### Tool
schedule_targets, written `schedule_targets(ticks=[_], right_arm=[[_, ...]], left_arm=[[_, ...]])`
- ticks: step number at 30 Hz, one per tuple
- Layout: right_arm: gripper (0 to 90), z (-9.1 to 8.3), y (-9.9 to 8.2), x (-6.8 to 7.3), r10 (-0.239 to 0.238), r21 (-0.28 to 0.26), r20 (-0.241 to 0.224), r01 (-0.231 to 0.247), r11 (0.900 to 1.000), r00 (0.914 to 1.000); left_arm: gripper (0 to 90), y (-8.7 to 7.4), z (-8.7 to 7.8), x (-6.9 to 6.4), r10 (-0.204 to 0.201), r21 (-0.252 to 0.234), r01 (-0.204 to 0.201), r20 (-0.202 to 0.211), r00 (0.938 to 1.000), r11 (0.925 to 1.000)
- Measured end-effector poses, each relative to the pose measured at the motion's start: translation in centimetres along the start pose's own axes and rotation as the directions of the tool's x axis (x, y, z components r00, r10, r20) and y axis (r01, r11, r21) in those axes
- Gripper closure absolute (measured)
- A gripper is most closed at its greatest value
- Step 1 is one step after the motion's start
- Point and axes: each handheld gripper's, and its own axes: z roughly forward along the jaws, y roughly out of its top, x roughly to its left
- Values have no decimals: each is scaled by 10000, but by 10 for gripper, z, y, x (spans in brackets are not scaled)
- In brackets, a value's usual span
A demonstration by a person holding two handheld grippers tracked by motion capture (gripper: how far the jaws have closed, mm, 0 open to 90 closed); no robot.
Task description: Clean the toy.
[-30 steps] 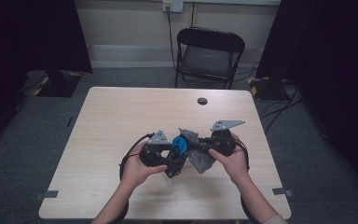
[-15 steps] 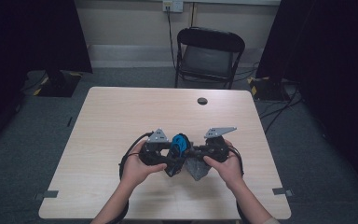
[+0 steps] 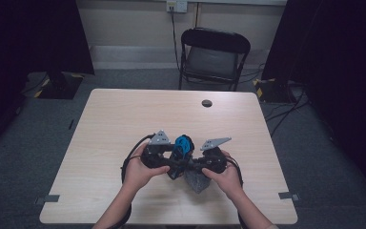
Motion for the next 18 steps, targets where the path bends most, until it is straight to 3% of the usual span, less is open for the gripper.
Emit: schedule_targets(ticks=[3, 6, 10, 18], right_arm=[[741, 2, -2, 1, -58, 218, 30, 58, 9997, 10000], [741, -2, -1, -1, -34, 108, 139, 33, 9999, 9999], [742, -15, 3, -7, 84, -217, 391, -75, 9997, 9992], [743, -44, 25, -11, -83, -948, 827, 162, 9954, 9965]], left_arm=[[268, 0, -1, 1, 37, -27, -37, -23, 10000, 10000], [268, -1, -2, 1, 10, -43, -10, -14, 10000, 10000], [267, -4, -3, 1, 33, 62, -33, -28, 10000, 10000], [267, -7, -2, 2, 17, 170, -17, -26, 10000, 9999]])
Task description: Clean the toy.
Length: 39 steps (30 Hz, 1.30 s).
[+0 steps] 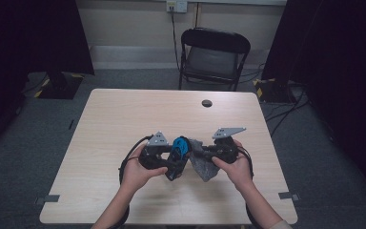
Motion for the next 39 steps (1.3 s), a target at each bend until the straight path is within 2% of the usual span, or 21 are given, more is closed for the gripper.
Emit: schedule_targets(ticks=[5, 21, 31, 34, 39], right_arm=[[742, -2, 4, 5, -126, -338, -197, 120, 9994, 9997], [742, 31, -17, 14, -88, 588, -586, 122, 9982, 9982], [742, 42, -27, 21, -154, 1075, -731, 232, 9939, 9972], [742, 40, -30, 22, -282, 1267, -711, 371, 9912, 9971], [742, 20, -29, 13, -2, 665, -403, 29, 9978, 9992]], left_arm=[[268, -2, 3, -1, 9, 94, -9, 18, 10000, 10000], [268, 3, 1, 1, -181, -158, 180, -90, 9998, 9997], [267, 2, -1, 4, -302, -225, 298, -191, 9994, 9993], [267, 0, -3, 6, -382, -214, 377, -220, 9990, 9991], [268, -3, -6, 11, -461, -165, 453, -512, 9976, 9988]])
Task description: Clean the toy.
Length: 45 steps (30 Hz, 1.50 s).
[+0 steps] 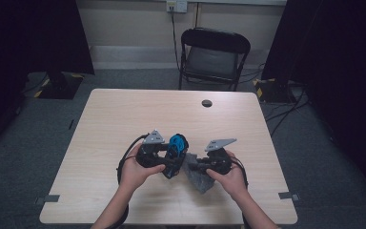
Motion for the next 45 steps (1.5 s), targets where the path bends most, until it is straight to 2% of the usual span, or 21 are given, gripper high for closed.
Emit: schedule_targets(ticks=[6, 10, 13, 17, 22, 26, 31, 42, 45], right_arm=[[742, -29, 17, -5, 43, -994, 196, -23, 9950, 9998], [742, -29, 25, 1, -177, -1130, 77, 185, 9934, 9998], [742, -23, 26, 5, -230, -1029, -89, 220, 9945, 9997], [742, -9, 21, 9, -362, -458, -167, 354, 9983, 9992], [741, 0, 13, 5, -255, -190, -181, 251, 9995, 9995], [741, -5, 11, -3, -108, -223, 98, 110, 9997, 9999], [738, -16, 9, -15, 16, -298, 671, 4, 9996, 9977], [736, -32, 0, -37, 361, -279, 1666, -318, 9991, 9854], [736, -35, -2, -42, 452, -312, 1865, -401, 9987, 9814]], left_arm=[[268, -1, -1, 7, -173, -59, 172, -275, 9995, 9998], [268, 1, 3, 6, -106, 55, 109, -407, 9991, 9999], [268, 1, 6, 7, -181, 3, 181, -448, 9988, 9998], [268, 2, 7, 10, -283, 33, 286, -574, 9979, 9996], [268, 1, 5, 16, -361, 62, 366, -676, 9971, 9993], [268, -2, 1, 20, -369, 98, 378, -765, 9964, 9992], [268, -6, -3, 23, -278, 417, 315, -873, 9958, 9986], [268, -13, -13, 35, -399, 588, 469, -1140, 9927, 9972], [268, -14, -15, 37, -539, 627, 613, -1146, 9919, 9961]])
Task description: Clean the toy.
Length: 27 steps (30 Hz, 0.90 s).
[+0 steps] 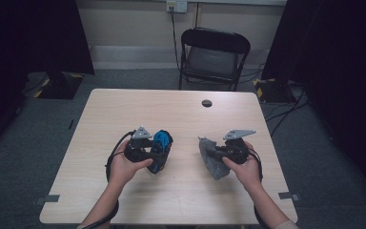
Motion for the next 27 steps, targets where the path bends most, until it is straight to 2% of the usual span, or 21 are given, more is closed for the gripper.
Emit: schedule_targets(ticks=[12, 19, 22, 27], right_arm=[[736, -11, -5, -23, 385, 3, 681, -386, 9993, 9969], [736, -13, -10, -31, 529, 24, 960, -534, 9986, 9940], [736, -14, -10, -34, 605, -51, 1099, -603, 9982, 9921], [737, -13, -9, -38, 645, -84, 1221, -640, 9979, 9904]], left_arm=[[268, -5, -9, 12, 58, 326, -48, -308, 9995, 9995], [268, -12, -10, 20, -125, 495, 147, -443, 9989, 9987], [268, -13, -11, 24, -322, 414, 341, -457, 9984, 9986], [268, -11, -11, 29, -329, 461, 354, -547, 9980, 9983]])
